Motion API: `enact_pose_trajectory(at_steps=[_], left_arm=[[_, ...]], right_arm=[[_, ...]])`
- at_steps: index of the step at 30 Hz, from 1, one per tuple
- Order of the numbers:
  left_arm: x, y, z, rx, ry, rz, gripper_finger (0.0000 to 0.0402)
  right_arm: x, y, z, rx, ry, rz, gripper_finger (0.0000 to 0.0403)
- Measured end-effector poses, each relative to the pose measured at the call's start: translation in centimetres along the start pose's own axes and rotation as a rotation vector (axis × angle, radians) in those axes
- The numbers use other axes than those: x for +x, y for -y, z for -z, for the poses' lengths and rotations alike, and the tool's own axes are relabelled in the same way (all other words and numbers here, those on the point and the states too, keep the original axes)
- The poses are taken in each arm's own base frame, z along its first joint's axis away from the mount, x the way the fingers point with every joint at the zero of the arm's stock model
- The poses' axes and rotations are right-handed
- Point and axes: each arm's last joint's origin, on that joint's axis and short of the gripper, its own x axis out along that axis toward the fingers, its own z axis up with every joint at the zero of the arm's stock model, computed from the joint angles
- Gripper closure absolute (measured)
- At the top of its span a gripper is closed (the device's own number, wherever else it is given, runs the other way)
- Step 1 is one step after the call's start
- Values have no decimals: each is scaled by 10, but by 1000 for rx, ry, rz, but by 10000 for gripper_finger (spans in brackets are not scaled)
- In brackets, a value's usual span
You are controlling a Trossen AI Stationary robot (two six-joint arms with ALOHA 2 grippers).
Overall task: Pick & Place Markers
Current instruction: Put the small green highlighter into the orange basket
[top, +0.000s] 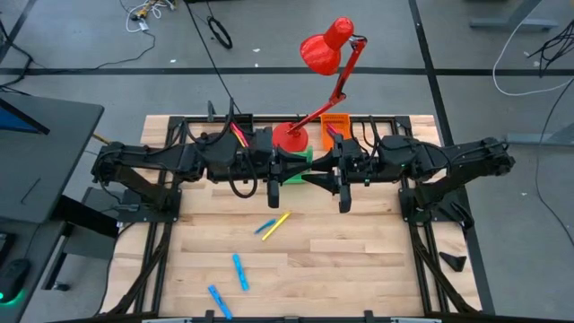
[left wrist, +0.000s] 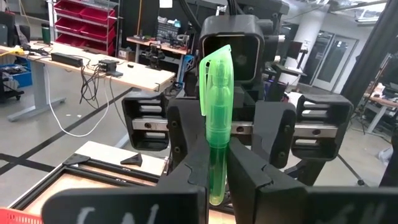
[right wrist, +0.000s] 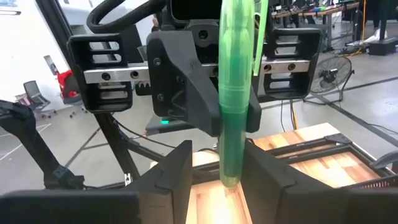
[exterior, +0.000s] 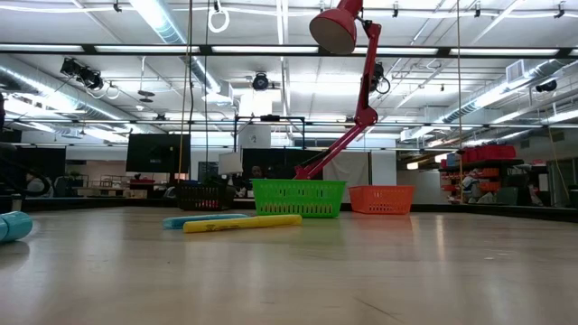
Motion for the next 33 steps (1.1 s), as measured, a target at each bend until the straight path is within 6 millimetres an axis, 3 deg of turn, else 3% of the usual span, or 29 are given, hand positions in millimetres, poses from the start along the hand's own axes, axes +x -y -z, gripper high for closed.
enact_pose_trajectory(at_steps=[8,15,24,33], left_arm=[[0,0,0,1,-4,-1,370],[-1,0,3,-10,-40,10,369],[-2,-1,4,-44,-58,6,317],[-18,-6,2,-3,-127,-56,271]], right_arm=[[0,0,2,-4,-17,3,289],[0,0,2,-9,-26,-14,382],[-2,0,3,22,-43,-16,382],[-32,5,0,15,-82,168,382]])
